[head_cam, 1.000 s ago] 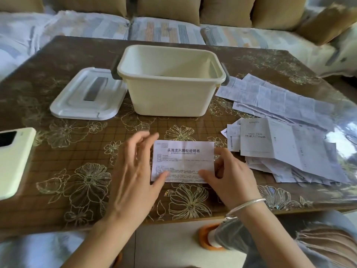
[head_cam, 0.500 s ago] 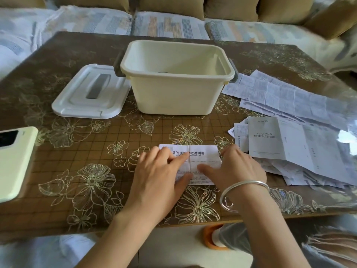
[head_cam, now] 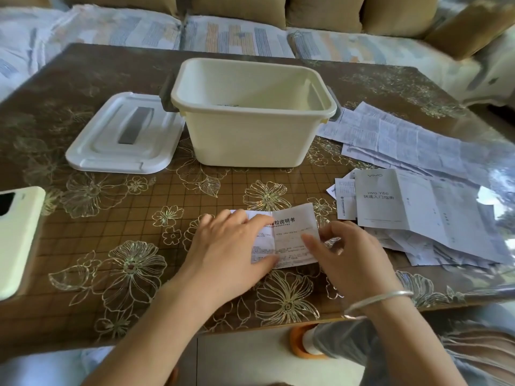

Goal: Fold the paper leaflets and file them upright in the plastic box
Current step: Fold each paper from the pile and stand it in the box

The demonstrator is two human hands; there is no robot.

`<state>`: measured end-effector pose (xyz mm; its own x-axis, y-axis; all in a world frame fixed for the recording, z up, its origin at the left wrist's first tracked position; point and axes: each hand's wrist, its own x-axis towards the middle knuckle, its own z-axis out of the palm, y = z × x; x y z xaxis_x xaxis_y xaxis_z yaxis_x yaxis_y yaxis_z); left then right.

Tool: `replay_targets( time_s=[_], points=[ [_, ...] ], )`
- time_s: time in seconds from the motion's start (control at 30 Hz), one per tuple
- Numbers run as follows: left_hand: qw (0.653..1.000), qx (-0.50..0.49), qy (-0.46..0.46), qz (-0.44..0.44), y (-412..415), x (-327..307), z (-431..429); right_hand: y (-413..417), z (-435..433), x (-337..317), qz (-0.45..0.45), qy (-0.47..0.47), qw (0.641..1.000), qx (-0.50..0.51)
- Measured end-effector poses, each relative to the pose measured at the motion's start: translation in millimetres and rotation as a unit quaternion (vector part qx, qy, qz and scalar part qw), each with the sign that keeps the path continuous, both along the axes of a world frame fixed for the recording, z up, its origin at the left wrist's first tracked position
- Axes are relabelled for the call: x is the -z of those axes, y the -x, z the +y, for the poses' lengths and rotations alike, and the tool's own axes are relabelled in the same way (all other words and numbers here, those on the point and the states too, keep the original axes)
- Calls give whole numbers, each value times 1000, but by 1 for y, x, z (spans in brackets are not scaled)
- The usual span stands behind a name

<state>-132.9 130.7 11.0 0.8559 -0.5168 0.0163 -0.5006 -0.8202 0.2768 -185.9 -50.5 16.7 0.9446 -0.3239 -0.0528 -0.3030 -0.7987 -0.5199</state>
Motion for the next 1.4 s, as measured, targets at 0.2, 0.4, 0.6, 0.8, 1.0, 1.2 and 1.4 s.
replay_targets(
  time_s=[0.2, 0.4, 0.6, 0.8, 1.0, 1.2, 1.4],
  points=[
    [997, 47, -27, 58, -14, -8, 3, 24, -10, 0, -138, -162, 973, -93],
    [996, 40, 9, 83, -18, -10, 8, 24, 11, 21, -162, -53, 951, -258],
    [991, -12, 127, 30, -3, 10, 19, 18, 14, 34, -153, 79, 931, -321],
    [971, -34, 235, 41, 11, 14, 34, 19, 16, 39, -133, 151, 924, -325],
    [971, -21, 226, -74, 8, 9, 42, 19, 16, 40, -131, 154, 925, -323],
    [987, 61, 138, -60, 6, 23, 52, 18, 15, 40, -129, 170, 920, -330],
    [985, 64, 150, -54, 8, 28, 59, 17, 18, 40, -121, 184, 918, -329]
  ],
)
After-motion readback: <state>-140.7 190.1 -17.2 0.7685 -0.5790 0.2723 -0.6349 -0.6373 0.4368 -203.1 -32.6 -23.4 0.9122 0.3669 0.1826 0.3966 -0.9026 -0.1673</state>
